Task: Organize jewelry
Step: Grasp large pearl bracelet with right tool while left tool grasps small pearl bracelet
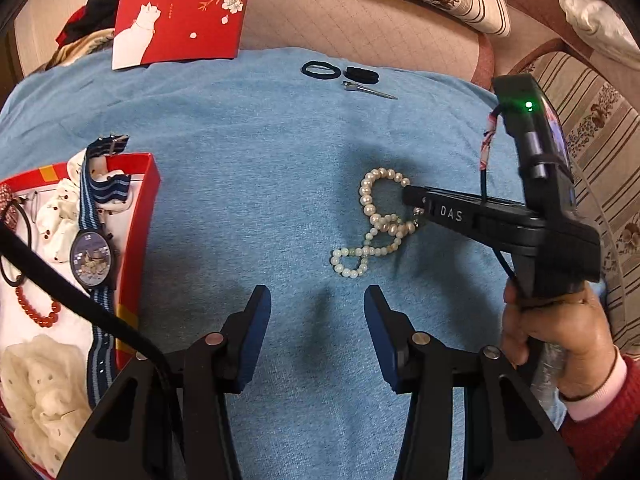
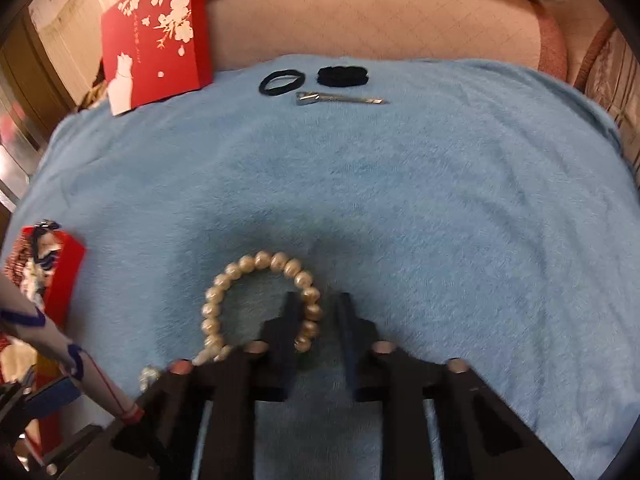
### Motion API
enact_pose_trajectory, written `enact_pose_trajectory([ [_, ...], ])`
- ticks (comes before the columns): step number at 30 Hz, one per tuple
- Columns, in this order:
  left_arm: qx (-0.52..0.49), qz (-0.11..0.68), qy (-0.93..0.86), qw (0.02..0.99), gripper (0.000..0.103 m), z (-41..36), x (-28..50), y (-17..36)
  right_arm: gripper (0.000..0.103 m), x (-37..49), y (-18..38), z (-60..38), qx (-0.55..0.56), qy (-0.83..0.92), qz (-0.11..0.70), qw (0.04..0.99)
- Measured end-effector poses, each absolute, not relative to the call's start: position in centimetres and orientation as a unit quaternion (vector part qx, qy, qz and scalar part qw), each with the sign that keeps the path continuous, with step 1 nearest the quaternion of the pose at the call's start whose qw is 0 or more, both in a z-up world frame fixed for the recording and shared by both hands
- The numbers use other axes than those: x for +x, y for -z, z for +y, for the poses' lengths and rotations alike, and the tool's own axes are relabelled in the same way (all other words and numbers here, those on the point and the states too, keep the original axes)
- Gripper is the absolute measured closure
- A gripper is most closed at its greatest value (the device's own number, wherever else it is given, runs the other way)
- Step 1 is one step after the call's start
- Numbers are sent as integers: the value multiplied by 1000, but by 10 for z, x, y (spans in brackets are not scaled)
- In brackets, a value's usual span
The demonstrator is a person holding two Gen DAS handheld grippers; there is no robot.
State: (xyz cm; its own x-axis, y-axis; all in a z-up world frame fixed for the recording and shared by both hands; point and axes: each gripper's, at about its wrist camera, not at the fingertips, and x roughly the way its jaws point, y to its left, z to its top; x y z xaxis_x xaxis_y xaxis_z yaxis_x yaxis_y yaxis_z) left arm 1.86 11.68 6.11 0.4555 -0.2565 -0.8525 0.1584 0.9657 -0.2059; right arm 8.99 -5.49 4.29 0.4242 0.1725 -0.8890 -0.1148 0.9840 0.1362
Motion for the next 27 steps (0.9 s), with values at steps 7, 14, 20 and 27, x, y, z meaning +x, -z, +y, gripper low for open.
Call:
enact_pose_trajectory([
  [7, -36, 508, 158, 846, 56, 103, 25, -56, 91, 81, -43, -93, -4, -22, 537, 843],
  [14, 5, 508, 214, 834, 71, 72, 41, -47, 91, 60, -46, -140, 18, -3, 542, 840],
  [20, 62, 525, 238, 815, 82, 52, 58, -30, 91, 50, -48, -143, 29, -10, 534, 845],
  [27, 43, 530, 241, 812, 98, 59, 50, -39, 91, 52, -45, -142, 31, -18, 527, 849],
])
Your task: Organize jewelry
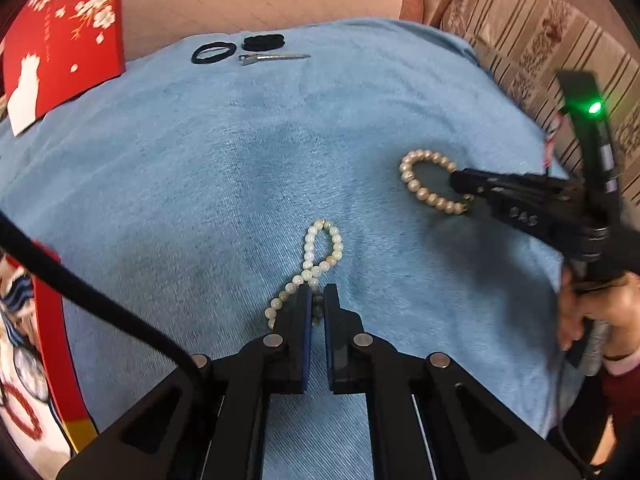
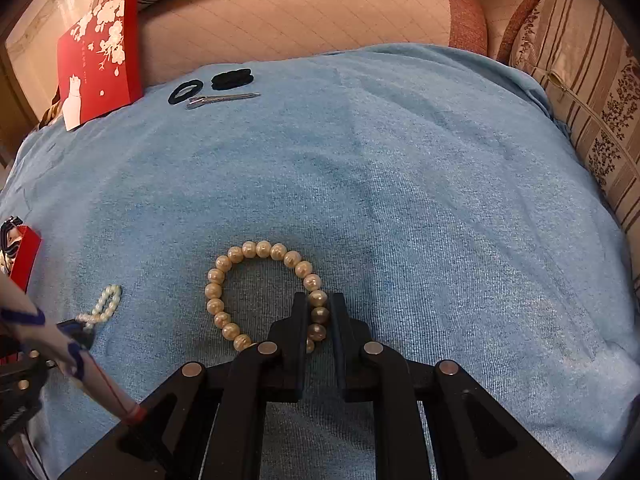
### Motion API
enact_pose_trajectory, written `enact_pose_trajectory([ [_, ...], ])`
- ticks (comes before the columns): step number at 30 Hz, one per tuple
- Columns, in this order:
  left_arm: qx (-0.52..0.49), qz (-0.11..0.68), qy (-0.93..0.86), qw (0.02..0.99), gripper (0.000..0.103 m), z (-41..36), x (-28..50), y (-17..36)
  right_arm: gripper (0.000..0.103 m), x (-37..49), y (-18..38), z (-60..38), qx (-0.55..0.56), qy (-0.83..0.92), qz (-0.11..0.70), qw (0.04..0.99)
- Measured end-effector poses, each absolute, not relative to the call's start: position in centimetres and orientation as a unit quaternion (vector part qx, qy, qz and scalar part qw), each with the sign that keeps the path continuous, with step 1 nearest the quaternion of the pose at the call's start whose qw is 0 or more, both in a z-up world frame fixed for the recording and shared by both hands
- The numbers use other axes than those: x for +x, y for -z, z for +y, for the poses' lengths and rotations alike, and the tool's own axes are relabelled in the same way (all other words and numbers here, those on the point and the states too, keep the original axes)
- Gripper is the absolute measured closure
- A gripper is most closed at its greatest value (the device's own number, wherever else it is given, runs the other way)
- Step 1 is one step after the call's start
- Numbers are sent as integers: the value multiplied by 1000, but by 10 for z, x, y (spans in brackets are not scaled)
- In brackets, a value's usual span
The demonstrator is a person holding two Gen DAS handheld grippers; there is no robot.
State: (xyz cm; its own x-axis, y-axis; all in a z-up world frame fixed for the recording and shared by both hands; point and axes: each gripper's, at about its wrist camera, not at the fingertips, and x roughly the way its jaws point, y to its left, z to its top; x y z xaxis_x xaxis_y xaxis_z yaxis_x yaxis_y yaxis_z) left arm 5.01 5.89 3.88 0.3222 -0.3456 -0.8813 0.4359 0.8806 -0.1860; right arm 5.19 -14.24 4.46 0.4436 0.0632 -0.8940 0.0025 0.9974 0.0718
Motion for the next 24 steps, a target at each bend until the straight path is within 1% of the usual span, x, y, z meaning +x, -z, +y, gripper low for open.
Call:
enact_pose_trajectory([
  [9, -62, 515, 242, 820, 98, 115, 9, -66, 91, 47, -46, -147, 54, -28, 529, 846],
  [15, -81, 530, 192, 822, 98, 139, 13, -49, 91, 45, -45, -145, 54, -25, 528, 847],
  [22, -102, 513, 184, 832, 98, 152, 4, -54, 89, 46, -43, -147, 54, -30, 527, 848],
  [23, -105, 513, 182, 832, 97, 154, 4, -54, 88, 46, -43, -147, 53, -30, 526, 848],
  [24, -110, 515, 179, 831, 95, 157, 4, -53, 87, 46, -43, -146, 51, -30, 526, 849],
])
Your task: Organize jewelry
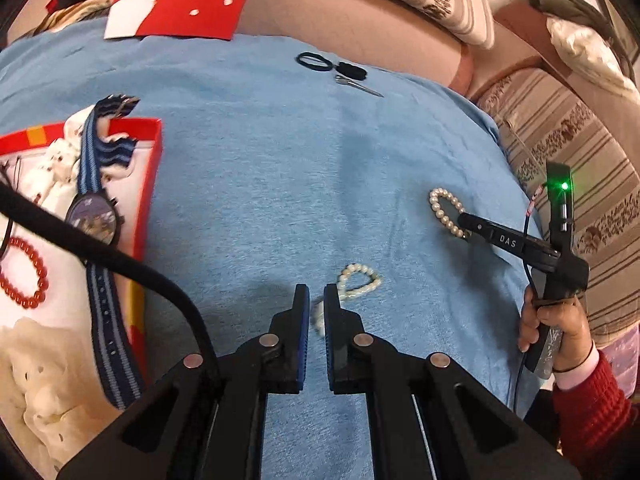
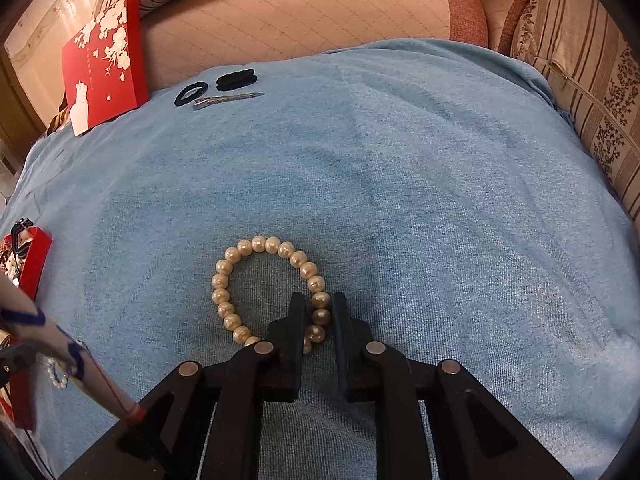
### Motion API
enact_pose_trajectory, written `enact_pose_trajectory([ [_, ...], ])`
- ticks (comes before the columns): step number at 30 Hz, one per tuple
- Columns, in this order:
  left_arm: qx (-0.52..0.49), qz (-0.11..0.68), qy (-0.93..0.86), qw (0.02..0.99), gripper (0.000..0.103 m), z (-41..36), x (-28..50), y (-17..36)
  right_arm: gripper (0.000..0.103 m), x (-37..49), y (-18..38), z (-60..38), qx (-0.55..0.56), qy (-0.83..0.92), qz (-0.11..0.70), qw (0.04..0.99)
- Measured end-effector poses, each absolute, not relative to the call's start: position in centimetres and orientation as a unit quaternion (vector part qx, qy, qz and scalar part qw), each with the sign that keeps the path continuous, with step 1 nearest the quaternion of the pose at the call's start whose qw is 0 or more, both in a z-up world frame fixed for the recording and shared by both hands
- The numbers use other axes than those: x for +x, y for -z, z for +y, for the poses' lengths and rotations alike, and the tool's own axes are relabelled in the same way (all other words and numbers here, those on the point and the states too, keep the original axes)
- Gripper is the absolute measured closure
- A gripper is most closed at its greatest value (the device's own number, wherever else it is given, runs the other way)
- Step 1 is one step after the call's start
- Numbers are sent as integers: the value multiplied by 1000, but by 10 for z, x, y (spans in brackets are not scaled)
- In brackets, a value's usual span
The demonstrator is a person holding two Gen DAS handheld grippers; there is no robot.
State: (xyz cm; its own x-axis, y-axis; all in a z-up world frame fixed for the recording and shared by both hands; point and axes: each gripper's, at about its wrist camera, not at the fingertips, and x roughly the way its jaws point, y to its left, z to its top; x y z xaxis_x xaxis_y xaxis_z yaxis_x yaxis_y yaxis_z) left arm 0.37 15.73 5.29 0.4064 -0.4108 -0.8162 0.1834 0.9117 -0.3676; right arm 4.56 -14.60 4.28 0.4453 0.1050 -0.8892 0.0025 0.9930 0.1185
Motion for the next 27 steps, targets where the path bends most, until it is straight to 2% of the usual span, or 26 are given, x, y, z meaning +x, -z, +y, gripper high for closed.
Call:
enact_pose_trajectory([
  [1, -115, 516, 179, 830, 93, 159, 3, -51, 86, 46, -43, -145, 49, -31, 525, 849],
  [4, -112, 519, 188, 826, 75, 158, 0, -47, 81, 46, -42, -142, 44, -32, 524, 850],
  [8, -101, 522, 219, 818, 73, 146, -3, -41, 76, 45, -42, -139, 39, -35, 522, 851],
  [14, -50, 528, 238, 814, 74, 121, 3, -32, 75, 46, -41, -138, 36, -36, 521, 852],
  [18, -35, 527, 242, 814, 80, 112, 7, -32, 73, 45, -41, -137, 33, -35, 518, 854],
  [23, -26, 525, 244, 815, 81, 101, 10, -30, 72, 47, -40, -134, 24, -31, 513, 857],
  [25, -31, 529, 247, 811, 98, 97, 11, -29, 72, 47, -40, -133, 21, -32, 512, 858],
  [27, -42, 525, 240, 815, 98, 97, 9, -32, 74, 46, -40, -133, 19, -34, 507, 861],
])
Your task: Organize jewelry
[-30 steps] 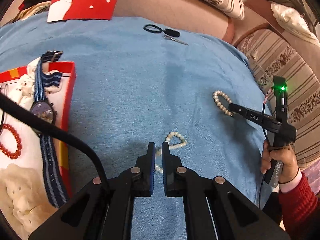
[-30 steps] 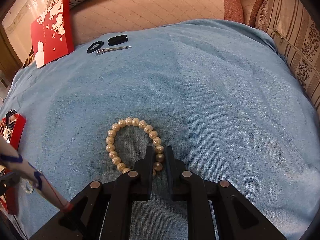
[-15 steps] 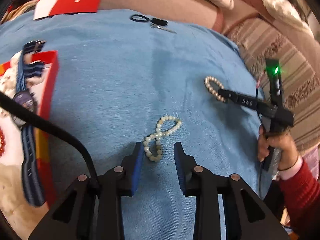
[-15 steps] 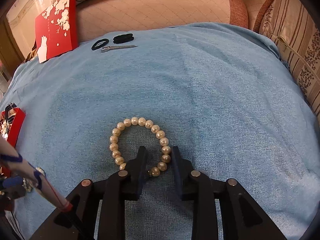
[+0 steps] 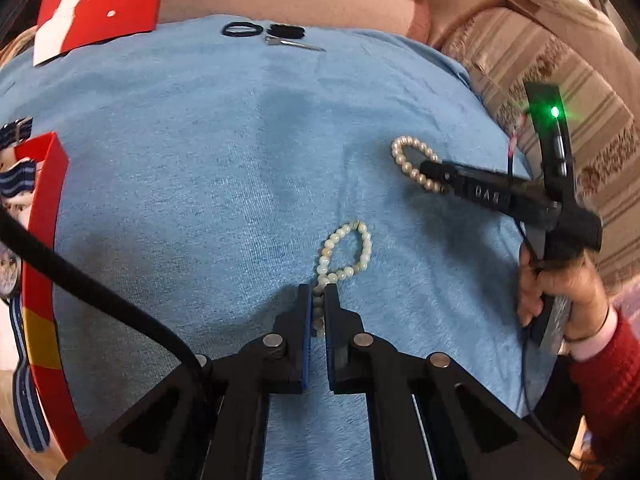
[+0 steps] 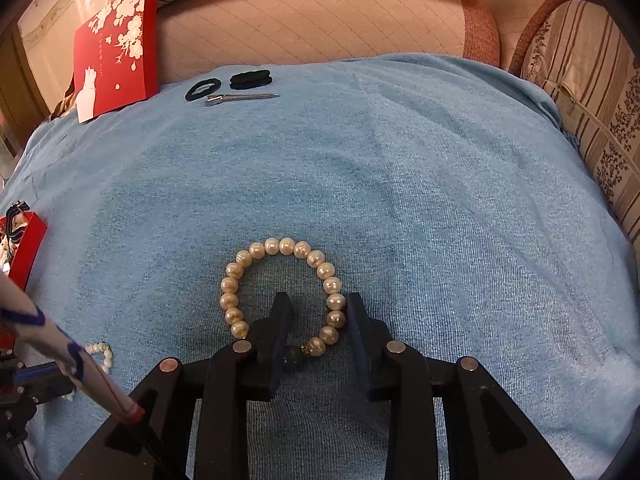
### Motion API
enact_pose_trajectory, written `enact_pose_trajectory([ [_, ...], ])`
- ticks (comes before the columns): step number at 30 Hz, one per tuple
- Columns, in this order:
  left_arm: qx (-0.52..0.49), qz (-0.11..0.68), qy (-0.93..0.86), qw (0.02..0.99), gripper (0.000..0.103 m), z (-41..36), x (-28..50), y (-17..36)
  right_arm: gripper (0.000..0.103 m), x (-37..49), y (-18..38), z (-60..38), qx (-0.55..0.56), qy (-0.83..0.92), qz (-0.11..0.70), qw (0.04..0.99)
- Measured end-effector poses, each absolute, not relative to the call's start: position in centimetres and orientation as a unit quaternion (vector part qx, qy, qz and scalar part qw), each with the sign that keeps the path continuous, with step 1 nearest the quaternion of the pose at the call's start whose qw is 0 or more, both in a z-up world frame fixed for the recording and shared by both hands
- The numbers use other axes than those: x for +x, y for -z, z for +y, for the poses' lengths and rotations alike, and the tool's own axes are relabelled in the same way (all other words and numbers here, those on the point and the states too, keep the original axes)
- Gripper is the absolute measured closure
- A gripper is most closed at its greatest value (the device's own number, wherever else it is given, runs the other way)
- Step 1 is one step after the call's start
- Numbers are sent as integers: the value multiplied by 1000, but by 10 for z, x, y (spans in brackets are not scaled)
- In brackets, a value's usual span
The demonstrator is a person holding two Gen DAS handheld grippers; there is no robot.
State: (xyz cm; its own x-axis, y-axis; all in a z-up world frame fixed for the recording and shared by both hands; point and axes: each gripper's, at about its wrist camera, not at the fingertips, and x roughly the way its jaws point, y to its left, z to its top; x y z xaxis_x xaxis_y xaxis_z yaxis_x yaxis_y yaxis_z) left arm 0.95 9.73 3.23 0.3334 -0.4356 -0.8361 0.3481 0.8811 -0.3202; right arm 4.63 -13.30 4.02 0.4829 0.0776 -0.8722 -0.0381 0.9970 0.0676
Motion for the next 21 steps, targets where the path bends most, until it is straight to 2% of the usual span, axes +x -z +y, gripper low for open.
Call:
enact_pose_trajectory([
  [2, -52, 516, 236, 822, 98, 98, 7, -40, 91, 45, -41, -135, 23, -37, 504, 863],
  [11, -146, 470, 234, 839, 98, 145, -17, -98, 93, 23, -55, -147, 94, -64, 498, 860],
  [21, -147, 444, 224, 855, 98, 156, -48, -133, 93, -18, -108, -151, 158, -107, 454, 870],
])
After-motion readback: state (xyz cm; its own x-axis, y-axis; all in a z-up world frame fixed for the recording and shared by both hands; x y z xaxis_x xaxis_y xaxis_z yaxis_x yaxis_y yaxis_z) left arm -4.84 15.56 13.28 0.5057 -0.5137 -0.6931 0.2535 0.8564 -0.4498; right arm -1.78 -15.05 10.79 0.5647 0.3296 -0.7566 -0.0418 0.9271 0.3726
